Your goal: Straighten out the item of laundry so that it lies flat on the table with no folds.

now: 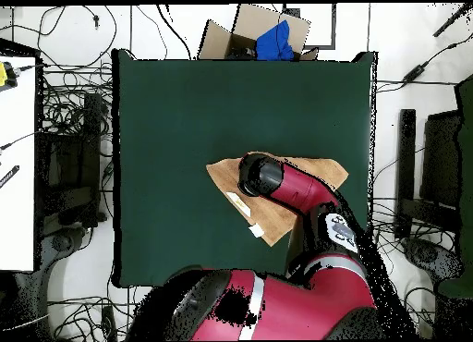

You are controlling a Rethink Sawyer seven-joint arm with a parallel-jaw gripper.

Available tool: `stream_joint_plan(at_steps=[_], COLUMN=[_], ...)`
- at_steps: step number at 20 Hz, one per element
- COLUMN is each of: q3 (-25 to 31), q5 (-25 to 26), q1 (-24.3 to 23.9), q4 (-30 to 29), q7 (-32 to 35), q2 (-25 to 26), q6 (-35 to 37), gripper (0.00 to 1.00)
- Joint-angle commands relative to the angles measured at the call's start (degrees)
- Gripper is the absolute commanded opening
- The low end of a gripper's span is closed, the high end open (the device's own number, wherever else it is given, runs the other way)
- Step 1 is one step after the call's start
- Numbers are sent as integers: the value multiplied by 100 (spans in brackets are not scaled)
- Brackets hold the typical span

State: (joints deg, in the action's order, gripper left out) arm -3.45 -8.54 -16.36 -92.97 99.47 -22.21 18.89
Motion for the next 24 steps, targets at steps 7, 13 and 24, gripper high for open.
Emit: stream_joint_plan(at_steps=[7,13,24], q3=[320,237,-16], q5=[-43,-55,-17], q1=[-279,-190,-44], q4=[-67,-415,-755], q7=[1065,1088,814], q2=[1106,566,-855], q6=[-937,-553,656], gripper=[0,0,0])
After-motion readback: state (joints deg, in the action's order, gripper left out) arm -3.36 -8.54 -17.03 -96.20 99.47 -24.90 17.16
